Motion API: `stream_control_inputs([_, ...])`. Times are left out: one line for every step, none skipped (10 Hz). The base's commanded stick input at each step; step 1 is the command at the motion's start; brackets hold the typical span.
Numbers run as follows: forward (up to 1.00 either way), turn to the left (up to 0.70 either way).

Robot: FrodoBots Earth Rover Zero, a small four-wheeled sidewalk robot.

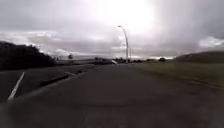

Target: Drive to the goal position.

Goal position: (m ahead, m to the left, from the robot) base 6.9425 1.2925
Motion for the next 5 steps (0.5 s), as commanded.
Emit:
stream_control_inputs([1.00, 0.00])
stream_control_inputs([1.00, 0.00])
stream_control_inputs([1.00, 0.00])
stream_control_inputs([1.00, 0.00])
stream_control_inputs([1.00, 0.00])
